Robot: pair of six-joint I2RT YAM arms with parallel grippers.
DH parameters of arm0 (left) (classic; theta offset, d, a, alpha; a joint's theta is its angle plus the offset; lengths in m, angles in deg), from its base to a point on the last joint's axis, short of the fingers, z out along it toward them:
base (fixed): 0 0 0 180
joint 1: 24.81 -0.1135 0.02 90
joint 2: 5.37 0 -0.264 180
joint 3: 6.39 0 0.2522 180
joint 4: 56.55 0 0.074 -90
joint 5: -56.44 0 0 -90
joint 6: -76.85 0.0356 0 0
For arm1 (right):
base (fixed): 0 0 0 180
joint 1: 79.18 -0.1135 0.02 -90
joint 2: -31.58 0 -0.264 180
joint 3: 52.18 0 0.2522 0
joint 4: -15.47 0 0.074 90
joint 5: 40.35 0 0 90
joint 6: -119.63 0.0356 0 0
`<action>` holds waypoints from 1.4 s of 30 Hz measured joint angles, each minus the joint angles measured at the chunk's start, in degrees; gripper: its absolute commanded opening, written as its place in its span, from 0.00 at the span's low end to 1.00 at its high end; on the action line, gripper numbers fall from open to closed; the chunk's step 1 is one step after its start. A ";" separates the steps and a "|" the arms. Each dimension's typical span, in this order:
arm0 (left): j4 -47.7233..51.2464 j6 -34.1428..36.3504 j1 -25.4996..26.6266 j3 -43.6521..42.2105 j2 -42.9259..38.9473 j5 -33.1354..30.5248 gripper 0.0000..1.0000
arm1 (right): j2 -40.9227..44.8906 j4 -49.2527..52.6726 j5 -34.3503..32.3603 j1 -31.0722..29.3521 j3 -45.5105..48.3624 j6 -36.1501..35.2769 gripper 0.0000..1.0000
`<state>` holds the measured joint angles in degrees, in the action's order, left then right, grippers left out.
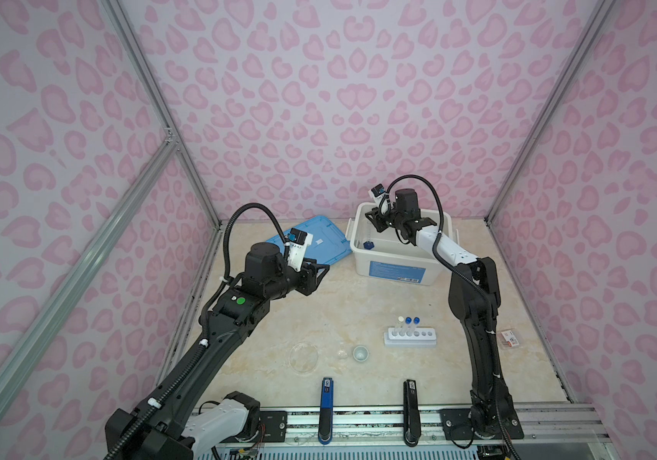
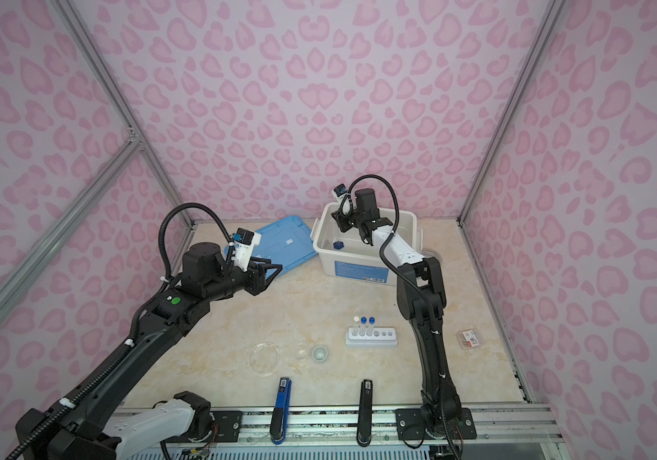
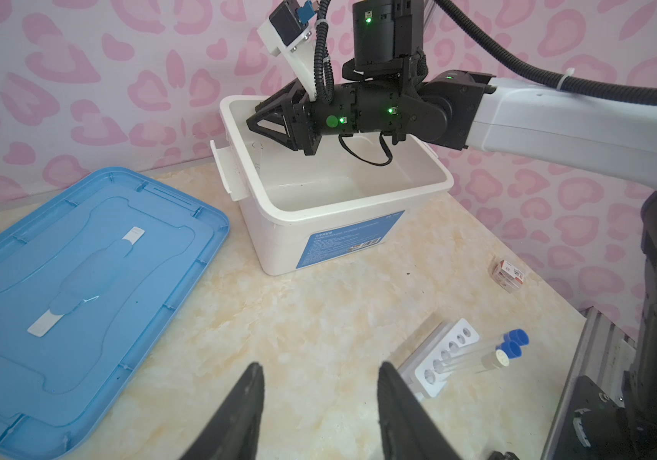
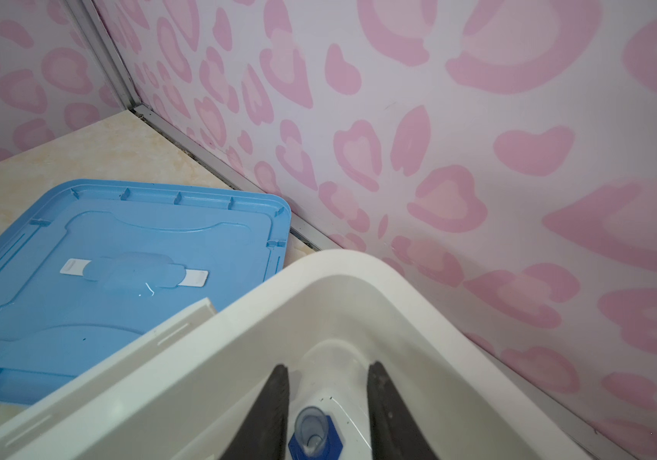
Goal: Organize the chemistry lab equipment
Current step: 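Open the right gripper and lift it out of the bin, then move the right gripper toward the clear glass petri dish near the robot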
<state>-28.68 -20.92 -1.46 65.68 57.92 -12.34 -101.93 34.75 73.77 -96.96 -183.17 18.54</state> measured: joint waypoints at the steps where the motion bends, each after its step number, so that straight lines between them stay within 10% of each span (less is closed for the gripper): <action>1: -0.02 0.00 0.00 -0.11 -0.17 0.00 0.49 | 0.42 0.02 0.00 0.00 0.24 0.00 0.34; 27: -2.21 4.50 -0.50 1.42 2.84 3.54 0.49 | 23.23 8.55 -7.65 -5.05 11.65 -2.25 0.34; 42: -4.63 3.26 -13.70 0.26 1.49 10.91 0.49 | 42.66 16.50 -16.20 -20.15 31.30 1.60 0.34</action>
<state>-33.31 -17.67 -15.16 65.94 59.40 -1.44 -59.27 51.25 57.57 -117.11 -151.87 20.14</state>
